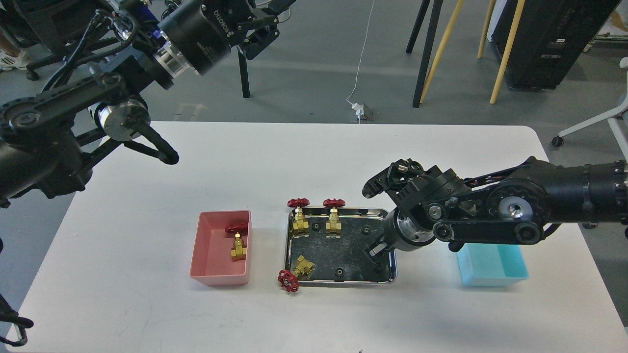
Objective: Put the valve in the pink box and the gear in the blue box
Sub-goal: 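Lower the right gripper onto a small black gear on the tray, then close the right gripper on the black gear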
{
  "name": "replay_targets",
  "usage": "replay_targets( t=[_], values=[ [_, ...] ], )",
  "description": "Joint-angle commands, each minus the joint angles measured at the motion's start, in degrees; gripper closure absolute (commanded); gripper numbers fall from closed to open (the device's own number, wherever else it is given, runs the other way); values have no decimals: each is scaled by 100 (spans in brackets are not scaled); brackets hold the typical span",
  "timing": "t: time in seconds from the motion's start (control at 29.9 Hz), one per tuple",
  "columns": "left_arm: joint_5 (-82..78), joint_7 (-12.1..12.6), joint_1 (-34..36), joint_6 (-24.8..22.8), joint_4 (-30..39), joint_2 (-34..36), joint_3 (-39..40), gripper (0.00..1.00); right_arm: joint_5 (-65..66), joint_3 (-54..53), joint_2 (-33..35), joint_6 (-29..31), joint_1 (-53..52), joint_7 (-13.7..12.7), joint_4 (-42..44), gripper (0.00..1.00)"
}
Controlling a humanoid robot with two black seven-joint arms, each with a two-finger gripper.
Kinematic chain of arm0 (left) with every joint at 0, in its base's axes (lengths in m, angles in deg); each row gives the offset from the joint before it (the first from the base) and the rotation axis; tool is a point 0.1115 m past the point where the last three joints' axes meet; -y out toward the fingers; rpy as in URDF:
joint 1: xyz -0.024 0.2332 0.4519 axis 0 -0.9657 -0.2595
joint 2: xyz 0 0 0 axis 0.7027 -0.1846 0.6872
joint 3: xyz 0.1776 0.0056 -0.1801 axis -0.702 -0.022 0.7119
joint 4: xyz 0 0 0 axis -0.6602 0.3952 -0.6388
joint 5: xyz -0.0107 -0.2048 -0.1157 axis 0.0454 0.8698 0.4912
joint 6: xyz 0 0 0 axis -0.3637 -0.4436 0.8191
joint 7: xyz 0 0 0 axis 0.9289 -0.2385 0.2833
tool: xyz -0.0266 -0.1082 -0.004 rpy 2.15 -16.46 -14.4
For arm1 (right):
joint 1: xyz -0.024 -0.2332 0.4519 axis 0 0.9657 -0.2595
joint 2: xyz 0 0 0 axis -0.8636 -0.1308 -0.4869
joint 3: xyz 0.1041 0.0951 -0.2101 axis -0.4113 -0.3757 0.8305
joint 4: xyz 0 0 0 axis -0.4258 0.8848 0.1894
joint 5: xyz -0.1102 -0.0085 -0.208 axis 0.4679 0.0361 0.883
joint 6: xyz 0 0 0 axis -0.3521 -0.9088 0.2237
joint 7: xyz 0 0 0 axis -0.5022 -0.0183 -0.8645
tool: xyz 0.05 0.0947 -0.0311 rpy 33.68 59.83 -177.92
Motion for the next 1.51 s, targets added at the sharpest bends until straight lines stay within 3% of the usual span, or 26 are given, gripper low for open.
replay_targets(
  t=[0.0,1.47],
  values=[
    [1,0,-61,-1,1,9,-1,18,9,-4,-178,0,165,3,225,43],
    [-8,0,-228,-10,1,26,52,17,9,-57,-494,0,711,-15,718,54]
  ],
)
